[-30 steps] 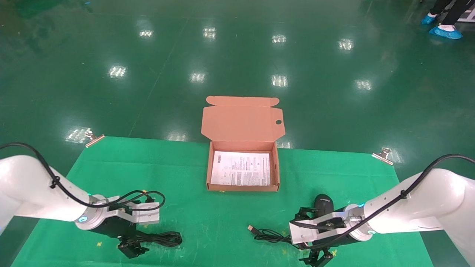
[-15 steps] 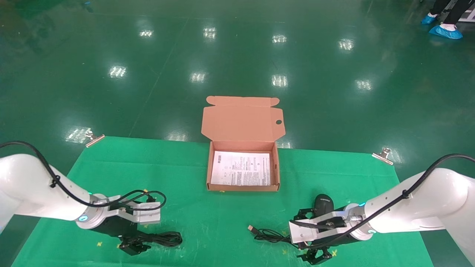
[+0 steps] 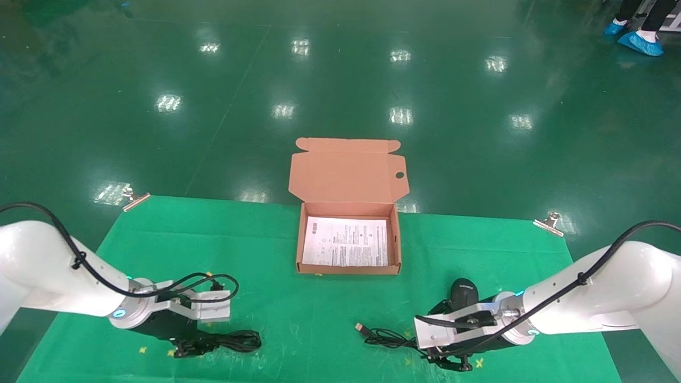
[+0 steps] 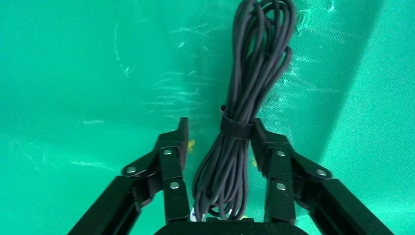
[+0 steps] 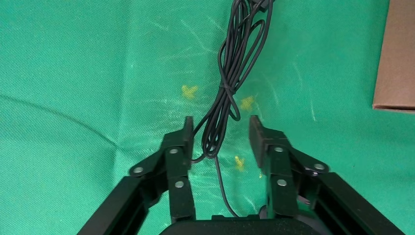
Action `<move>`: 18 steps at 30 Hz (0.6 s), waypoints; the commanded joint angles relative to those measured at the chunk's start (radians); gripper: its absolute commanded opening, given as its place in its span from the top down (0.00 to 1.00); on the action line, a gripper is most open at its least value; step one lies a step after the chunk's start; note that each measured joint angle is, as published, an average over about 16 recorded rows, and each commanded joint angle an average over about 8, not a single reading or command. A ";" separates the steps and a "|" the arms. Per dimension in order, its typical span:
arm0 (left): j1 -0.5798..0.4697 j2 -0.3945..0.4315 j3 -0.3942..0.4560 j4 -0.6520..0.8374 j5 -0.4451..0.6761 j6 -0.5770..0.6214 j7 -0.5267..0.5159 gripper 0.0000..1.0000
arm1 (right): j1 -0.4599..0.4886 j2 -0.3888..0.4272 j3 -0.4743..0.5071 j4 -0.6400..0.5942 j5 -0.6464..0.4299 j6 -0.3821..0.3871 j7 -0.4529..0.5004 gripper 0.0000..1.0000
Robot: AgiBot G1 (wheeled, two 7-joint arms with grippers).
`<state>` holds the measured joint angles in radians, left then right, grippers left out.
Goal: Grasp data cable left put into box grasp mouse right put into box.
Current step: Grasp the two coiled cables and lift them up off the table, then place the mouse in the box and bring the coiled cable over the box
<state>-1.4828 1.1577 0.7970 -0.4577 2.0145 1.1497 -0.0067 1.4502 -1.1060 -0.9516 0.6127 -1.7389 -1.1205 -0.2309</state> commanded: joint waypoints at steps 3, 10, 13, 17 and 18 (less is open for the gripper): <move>0.000 0.000 0.000 -0.001 0.000 0.001 0.000 1.00 | 0.000 0.000 0.000 0.001 0.000 0.000 0.000 1.00; 0.000 -0.001 0.001 -0.002 0.000 0.001 0.000 1.00 | -0.001 0.001 0.000 0.003 0.000 -0.001 0.001 1.00; 0.000 -0.001 0.001 -0.003 0.000 0.002 0.000 1.00 | -0.001 0.001 0.000 0.003 0.000 -0.001 0.001 1.00; 0.000 -0.001 0.001 -0.003 0.000 0.002 0.000 1.00 | -0.001 0.001 0.000 0.003 0.000 -0.001 0.001 1.00; 0.000 -0.001 0.001 -0.003 0.000 0.002 0.000 1.00 | -0.001 0.001 0.000 0.003 0.000 -0.001 0.001 1.00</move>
<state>-1.4824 1.1568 0.7977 -0.4608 2.0144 1.1516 -0.0068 1.4492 -1.1047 -0.9514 0.6159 -1.7386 -1.1211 -0.2295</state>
